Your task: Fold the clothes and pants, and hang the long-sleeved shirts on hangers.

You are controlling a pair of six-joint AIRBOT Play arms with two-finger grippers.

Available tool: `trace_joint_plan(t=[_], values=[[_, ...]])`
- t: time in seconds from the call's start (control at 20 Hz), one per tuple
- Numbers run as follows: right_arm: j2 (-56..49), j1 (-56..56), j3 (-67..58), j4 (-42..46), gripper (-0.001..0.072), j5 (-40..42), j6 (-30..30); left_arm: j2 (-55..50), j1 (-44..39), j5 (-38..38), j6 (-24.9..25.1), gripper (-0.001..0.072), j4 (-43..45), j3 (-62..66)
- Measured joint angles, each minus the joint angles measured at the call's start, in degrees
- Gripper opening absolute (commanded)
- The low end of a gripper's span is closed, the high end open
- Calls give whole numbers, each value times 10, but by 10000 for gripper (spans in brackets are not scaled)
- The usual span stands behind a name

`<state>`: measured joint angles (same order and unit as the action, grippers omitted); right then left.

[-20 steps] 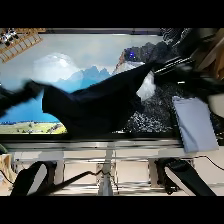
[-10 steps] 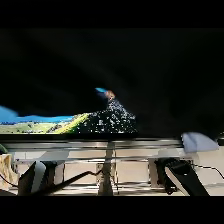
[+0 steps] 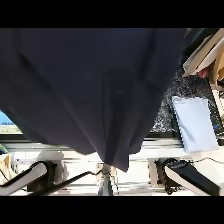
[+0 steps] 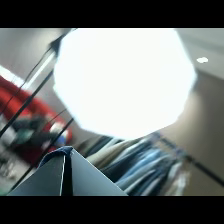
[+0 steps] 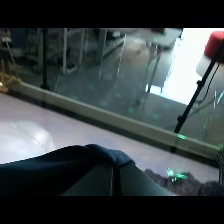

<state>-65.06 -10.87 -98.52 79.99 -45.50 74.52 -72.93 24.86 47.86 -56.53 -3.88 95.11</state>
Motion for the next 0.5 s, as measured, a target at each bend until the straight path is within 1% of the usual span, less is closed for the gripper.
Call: trace_joint_plan(t=[0.15,0.2,0.25,0.3,0.35,0.4,0.45,0.5], values=[[-146,38,-1,-37,14,57,16,-137,-63,-60,14,8,51,9],[-193,51,-1,-65,72,86,20,-181,-75,-79,18,28,61,17],[-234,62,-2,-94,286,114,22,-221,-83,-91,22,206,70,30],[-274,72,-2,-124,517,140,24,-253,-86,-106,23,468,73,44],[-304,81,-2,-150,529,157,25,-281,-87,-117,25,566,77,61],[-329,91,-2,-173,525,164,26,-300,-87,-119,25,565,83,77],[-345,102,-4,-190,505,156,26,-313,-83,-117,27,562,95,95],[-356,115,-8,-205,497,125,26,-320,-77,-103,25,562,118,113]])
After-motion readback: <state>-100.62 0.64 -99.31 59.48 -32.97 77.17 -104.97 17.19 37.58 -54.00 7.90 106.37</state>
